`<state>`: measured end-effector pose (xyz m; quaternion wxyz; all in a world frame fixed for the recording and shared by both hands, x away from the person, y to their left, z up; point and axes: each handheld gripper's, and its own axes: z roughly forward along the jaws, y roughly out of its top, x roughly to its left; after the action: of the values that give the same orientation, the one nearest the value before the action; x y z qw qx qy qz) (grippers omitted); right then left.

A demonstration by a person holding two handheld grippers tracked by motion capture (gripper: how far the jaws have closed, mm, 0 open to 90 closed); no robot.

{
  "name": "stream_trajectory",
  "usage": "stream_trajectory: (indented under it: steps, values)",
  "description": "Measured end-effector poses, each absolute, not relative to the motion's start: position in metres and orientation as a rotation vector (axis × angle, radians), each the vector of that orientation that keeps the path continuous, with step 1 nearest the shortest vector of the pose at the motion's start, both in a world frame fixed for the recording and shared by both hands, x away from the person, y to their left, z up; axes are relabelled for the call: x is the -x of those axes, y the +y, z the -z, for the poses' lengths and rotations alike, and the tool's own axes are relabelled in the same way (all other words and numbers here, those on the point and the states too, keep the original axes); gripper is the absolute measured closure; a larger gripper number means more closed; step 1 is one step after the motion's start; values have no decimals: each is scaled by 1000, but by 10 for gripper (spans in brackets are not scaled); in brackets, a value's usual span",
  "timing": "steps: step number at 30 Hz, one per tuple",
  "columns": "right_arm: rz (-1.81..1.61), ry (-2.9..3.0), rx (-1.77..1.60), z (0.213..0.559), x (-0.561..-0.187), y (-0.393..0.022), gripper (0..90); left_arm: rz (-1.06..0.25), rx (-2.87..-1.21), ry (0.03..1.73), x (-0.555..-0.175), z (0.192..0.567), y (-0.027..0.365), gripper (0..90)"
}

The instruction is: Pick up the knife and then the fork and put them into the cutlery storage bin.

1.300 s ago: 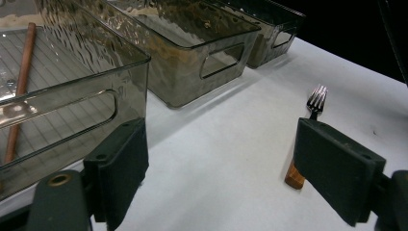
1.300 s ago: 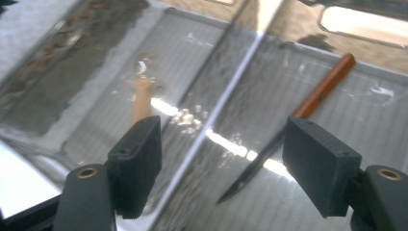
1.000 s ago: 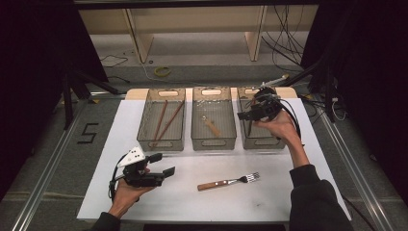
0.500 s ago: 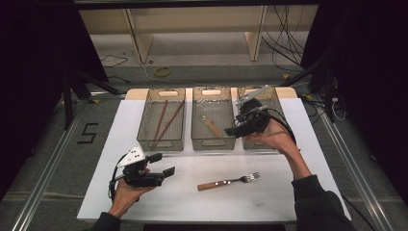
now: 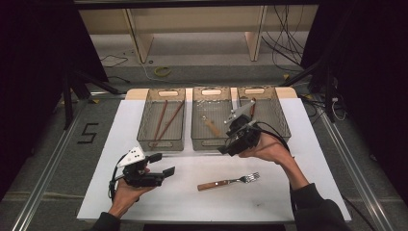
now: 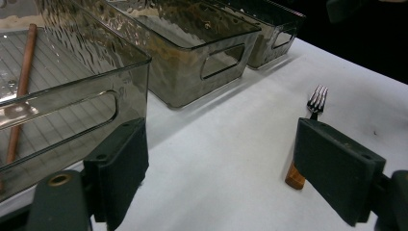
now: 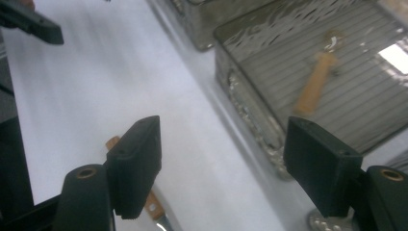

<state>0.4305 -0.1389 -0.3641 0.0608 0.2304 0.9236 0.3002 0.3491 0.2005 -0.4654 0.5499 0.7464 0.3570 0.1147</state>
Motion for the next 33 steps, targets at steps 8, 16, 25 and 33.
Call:
stream_trajectory:
  steps: [8,16,25,33]
  values:
    - [-869,2867,-609,384,-418,-128,301,-272,-1767,845,-349,466,201,191]
    - [-835,2914,-551,397,-404,-119,310,-272,-1768,845,-349,465,201,192]
    - [-739,2961,-491,408,-397,-114,352,-273,-1770,842,-349,465,200,191]
    - [-632,3008,-420,421,-392,-112,417,-274,-1770,842,-349,465,201,192]
